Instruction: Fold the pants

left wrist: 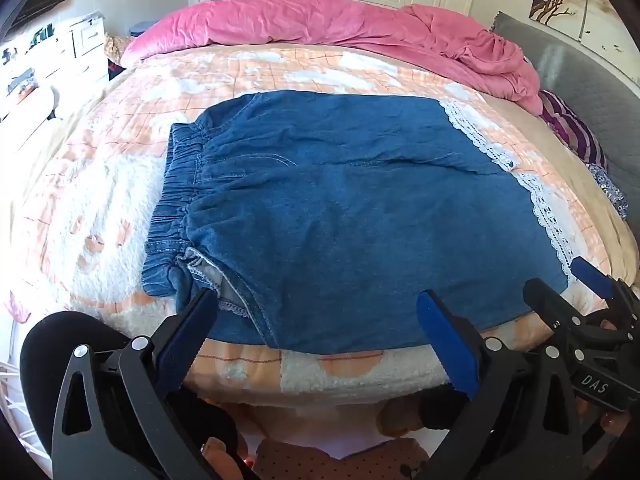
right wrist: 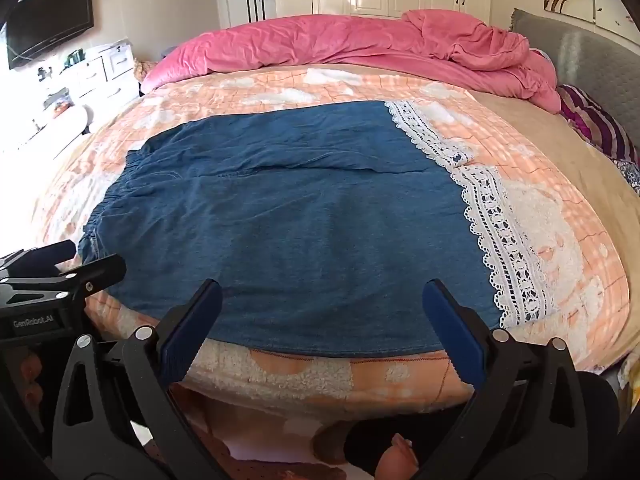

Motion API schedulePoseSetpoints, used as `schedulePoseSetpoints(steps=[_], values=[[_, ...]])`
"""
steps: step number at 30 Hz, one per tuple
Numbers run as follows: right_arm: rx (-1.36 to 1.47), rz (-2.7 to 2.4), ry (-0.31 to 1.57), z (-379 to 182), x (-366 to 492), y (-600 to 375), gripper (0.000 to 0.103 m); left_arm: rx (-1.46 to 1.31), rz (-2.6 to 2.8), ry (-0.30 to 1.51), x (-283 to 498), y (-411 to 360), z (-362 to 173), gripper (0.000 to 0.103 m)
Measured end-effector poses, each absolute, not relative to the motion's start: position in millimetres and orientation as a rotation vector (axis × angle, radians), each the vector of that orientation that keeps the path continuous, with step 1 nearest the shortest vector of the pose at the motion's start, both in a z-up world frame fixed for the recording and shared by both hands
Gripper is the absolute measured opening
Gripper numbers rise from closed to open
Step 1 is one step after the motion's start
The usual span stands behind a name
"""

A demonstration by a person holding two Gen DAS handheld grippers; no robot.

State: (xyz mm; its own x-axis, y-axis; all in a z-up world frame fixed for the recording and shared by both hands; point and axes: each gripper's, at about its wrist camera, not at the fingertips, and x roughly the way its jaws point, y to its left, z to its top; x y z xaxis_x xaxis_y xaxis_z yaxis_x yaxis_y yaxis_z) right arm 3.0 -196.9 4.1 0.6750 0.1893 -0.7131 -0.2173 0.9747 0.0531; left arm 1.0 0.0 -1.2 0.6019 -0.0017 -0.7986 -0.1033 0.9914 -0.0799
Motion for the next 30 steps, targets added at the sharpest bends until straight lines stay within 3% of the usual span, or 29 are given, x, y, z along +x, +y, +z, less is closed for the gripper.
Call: schedulePoseSetpoints(steps=[30], values=[[-0.053, 0.225, 0.78, 7.6, -2.2, -198.2, 0.095, -0.088, 0.089, 0.892, -6.9, 0.3, 2.0, 0.099]])
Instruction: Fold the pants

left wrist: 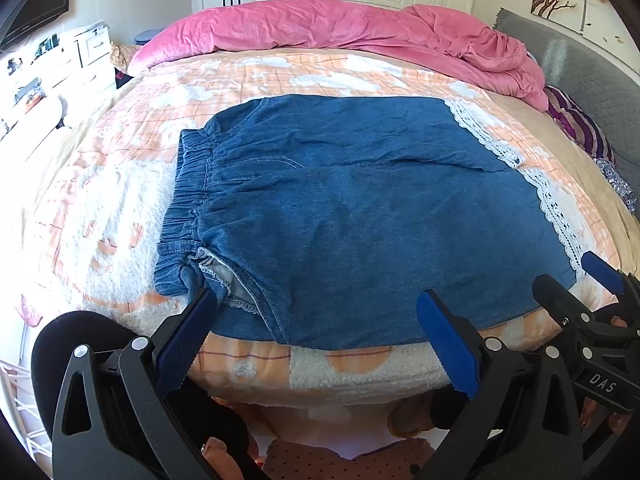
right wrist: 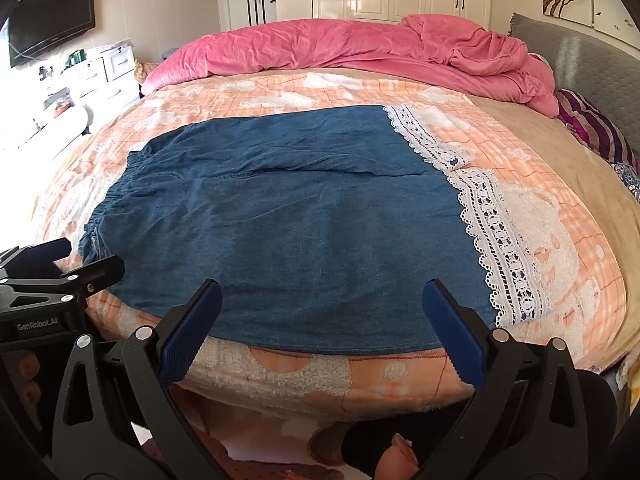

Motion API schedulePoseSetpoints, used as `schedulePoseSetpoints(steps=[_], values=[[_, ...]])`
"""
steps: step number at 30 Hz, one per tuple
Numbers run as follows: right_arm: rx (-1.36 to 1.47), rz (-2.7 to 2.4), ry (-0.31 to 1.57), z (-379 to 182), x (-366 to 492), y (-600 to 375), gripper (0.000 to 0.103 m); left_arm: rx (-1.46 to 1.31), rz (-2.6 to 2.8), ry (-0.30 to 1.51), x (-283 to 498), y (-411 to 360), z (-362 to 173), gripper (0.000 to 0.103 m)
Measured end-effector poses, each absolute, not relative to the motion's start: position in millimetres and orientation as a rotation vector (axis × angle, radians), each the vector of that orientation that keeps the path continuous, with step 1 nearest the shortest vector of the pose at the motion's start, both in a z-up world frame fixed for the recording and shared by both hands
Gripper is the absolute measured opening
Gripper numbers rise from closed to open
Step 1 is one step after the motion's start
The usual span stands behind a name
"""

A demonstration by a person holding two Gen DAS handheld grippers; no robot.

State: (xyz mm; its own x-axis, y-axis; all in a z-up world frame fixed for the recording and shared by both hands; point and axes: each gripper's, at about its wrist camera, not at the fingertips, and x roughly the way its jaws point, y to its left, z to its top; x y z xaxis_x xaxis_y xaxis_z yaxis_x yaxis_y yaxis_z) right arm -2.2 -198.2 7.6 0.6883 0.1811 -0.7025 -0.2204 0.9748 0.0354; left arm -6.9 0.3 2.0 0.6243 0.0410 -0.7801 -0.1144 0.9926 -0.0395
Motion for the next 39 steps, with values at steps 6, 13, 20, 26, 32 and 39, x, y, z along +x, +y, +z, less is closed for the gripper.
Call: schedulePoseSetpoints(steps=[6, 13, 20, 26, 32, 39], values=[[-0.054, 0.225, 0.781, 8, -2, -199, 0.095, -0.087, 0.093, 0.893, -7, 1, 3, 0.099], [-0.056, 0.219, 0.776, 8, -3, -199, 0.095, -0.082, 0.097, 0.889, -8, 2, 3, 0.099], [-0.056, 0.22, 0.774, 9, -4, -199, 0.095, -0.078, 0.096, 0.888, -9, 1, 3, 0.099], [-0.059, 0.217, 0.773, 9, -4, -199, 0.095, -0.074, 0.096, 0.886, -8, 1, 4, 0.099], [-0.058, 0.219, 0.776, 9, -3, -199, 0.095, -0.073, 0.095, 0.885, -7, 1, 4, 0.099], [-0.06, 0.24, 0.78, 16, 17, -197, 0.095, -0.072, 0.108, 0.878, 12, 13, 9, 0.099]])
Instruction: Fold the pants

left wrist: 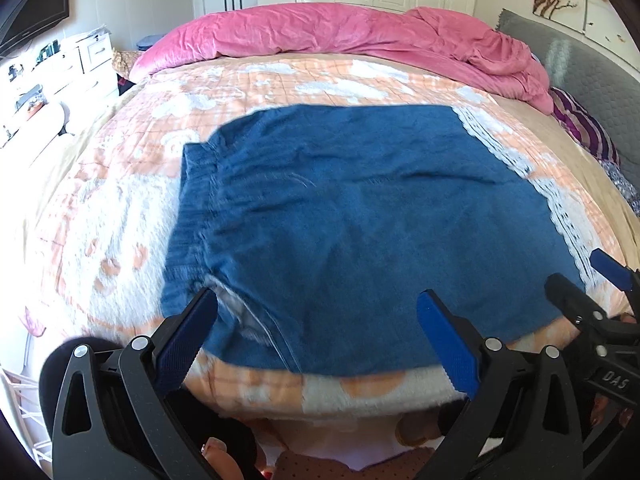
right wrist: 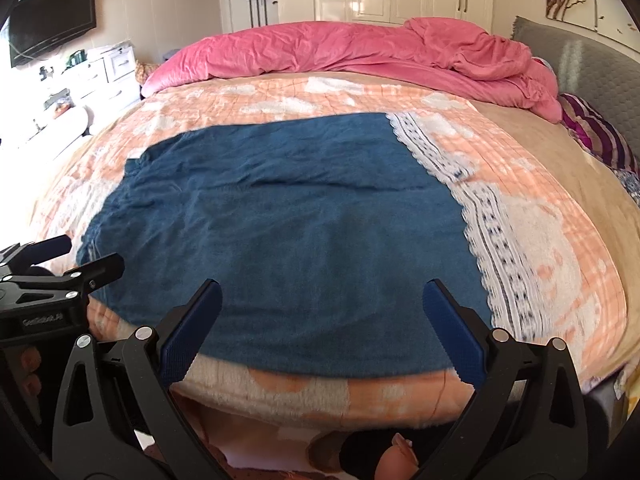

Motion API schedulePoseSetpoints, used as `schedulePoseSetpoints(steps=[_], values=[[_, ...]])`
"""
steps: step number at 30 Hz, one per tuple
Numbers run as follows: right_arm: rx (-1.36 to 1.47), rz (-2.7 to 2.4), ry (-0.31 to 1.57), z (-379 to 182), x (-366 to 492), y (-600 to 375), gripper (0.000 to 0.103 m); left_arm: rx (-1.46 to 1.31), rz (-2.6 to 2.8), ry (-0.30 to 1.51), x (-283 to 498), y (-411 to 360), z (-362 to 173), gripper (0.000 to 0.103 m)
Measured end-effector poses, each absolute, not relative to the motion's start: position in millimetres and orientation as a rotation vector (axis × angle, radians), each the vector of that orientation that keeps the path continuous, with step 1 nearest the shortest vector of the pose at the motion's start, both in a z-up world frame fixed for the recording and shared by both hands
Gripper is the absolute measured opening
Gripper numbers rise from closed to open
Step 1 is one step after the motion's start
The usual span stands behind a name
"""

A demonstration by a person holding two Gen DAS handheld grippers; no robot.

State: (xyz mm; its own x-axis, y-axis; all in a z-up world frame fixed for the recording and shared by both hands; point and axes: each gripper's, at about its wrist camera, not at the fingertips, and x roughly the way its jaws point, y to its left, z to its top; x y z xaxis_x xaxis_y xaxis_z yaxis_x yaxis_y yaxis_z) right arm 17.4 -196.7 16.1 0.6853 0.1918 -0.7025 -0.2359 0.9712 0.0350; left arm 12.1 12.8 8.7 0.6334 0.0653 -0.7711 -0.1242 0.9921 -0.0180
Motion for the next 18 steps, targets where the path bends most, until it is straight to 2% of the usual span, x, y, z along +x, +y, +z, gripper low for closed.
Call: schedulePoseSetpoints(steps=[5, 10, 18], values=[[-0.081, 0.302, 0.781, 32, 54, -181, 0.095, -0.037, 0.131, 0.87, 44, 36, 19, 0.099], [-0.134, 0.386, 0.784, 48, 111, -149, 0.095, -0.043, 0.183, 0.854, 97, 90, 33, 0.099], [-0.243, 0.555, 0.841, 30, 199, -83, 0.095, -0.06, 0.121, 0.994, 187, 160, -5, 0.099]])
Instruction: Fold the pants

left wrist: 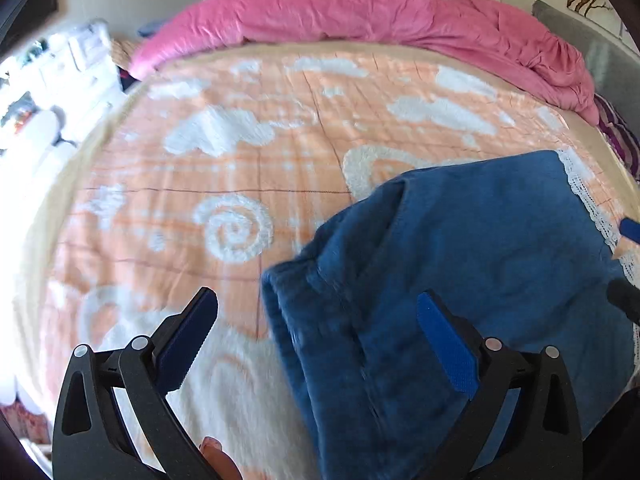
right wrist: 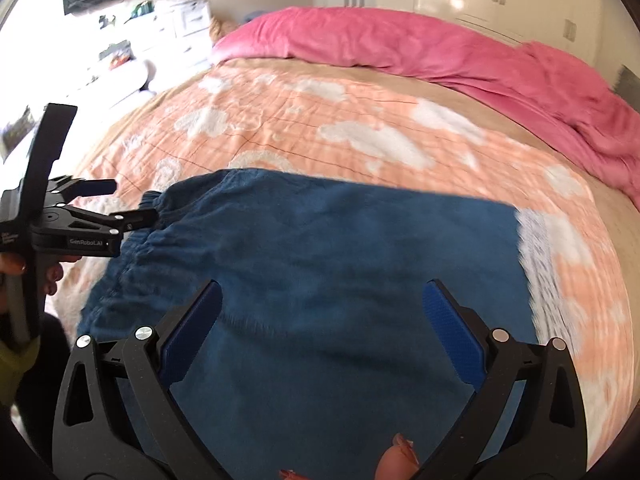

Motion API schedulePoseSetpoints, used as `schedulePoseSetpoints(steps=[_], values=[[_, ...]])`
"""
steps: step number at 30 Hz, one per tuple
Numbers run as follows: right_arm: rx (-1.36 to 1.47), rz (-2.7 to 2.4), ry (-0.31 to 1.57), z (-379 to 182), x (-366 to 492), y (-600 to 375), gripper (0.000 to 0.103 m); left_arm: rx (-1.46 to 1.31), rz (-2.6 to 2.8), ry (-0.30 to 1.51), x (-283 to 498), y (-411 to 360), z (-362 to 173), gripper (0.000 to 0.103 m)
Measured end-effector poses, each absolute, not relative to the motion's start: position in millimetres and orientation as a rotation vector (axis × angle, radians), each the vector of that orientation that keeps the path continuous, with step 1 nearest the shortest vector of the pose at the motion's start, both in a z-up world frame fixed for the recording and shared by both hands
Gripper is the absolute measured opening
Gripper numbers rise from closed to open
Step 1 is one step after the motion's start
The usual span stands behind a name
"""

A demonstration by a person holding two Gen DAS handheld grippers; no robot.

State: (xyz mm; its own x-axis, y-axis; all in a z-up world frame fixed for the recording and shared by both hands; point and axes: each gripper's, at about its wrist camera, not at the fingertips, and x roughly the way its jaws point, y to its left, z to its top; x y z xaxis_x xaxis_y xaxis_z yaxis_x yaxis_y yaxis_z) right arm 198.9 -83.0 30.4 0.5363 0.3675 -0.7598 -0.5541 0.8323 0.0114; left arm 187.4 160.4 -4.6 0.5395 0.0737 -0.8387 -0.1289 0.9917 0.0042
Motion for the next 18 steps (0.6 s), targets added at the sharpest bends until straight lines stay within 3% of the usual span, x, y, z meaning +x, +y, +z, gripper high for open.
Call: schedulePoseSetpoints(steps=[10, 11, 12, 14, 15, 18], values=[[-0.473, 0.637, 0.855, 6, 270, -18, 0.095, -0.164, 0.045, 0.996, 213, 187, -39, 0.097], [-0.488, 0.634, 0.861, 3, 277, -16, 0.095, -0.156, 0.026, 0.994, 213, 183, -40, 0.09], [-0.505, 0.634, 0.869, 1, 284, -12, 0.095, -0.157, 0.012, 0.99, 215, 182, -41, 0.069], [-0.538, 0.641, 0.877, -4, 295, -6, 0.095, -0.161, -0.002, 0.972, 215, 179, -40, 0.059], [-0.554, 0.646, 0.88, -6, 300, -3, 0.095, -0.165, -0.002, 0.967, 213, 177, -40, 0.046], [-0.576, 0.657, 0.881, -11, 309, 7, 0.095, -0.17, -0.012, 0.938, 210, 176, -36, 0.034]])
